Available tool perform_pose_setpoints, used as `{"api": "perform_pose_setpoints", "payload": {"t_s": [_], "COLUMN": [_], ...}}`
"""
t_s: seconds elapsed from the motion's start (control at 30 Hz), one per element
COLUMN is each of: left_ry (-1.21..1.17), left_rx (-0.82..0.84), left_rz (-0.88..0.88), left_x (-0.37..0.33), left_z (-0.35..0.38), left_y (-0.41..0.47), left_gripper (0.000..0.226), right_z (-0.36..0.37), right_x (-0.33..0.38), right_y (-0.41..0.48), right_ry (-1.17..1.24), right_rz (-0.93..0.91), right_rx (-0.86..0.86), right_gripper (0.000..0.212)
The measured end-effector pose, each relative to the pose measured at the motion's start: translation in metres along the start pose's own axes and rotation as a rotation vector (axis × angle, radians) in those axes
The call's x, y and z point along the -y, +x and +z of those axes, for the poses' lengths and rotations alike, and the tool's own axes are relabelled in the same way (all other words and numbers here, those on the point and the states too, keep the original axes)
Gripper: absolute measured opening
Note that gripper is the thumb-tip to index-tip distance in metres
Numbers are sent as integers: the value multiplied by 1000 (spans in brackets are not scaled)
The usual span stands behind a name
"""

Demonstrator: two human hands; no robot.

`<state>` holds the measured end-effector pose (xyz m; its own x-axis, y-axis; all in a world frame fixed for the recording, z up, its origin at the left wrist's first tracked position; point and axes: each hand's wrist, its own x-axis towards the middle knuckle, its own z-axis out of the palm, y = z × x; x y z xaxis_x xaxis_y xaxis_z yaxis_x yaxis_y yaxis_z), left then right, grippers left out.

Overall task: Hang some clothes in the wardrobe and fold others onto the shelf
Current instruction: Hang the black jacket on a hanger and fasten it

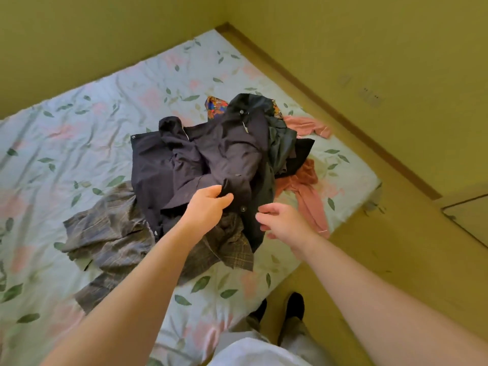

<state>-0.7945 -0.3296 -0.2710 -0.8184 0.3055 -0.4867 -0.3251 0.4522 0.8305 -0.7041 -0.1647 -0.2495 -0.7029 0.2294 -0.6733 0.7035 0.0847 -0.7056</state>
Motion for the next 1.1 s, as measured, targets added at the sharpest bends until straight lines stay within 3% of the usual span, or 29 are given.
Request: {"api": "perform_pose_setpoints", "payload": {"t_s": [0.17,0.27,0.33,0.47,0.63,0.77,0.93,1.0,1.1], "left_ry": [-221,-402,-522,-574,-428,-136,-81,-7,-88], "left_rx": [69,128,189,346,402,204,89,135,303], "left_rz": [408,613,730,909,925,931,776,709,618], "left_x": [-130,-193,-227,-277,-288,-279,-262,-258,-256], "left_z": [-18,-20,-21,-15,2,20,47,60,86], "left_y": [-69,-107,-127,-158,-168,-156,-159,-166,-190], "left_gripper": [20,19,20,21,42,72,19,17,20], "right_z": [-10,-19,-28,-54,-94,-123,-150,-155,-161], "right_x": [54,84,101,132,146,135,100,80,47], "right_y": [-36,-58,-78,-121,-185,-234,-284,-301,-324], "right_ry": [53,12,24,65,191,214,294,246,106], "right_rz": [-175,-326,-403,-484,-539,-650,-702,-664,-579], "right_rx": [122,-13,-142,-428,-593,-808,-1025,-1074,-1074], "right_gripper": [95,111,103,47,37,41,31,34,39]}}
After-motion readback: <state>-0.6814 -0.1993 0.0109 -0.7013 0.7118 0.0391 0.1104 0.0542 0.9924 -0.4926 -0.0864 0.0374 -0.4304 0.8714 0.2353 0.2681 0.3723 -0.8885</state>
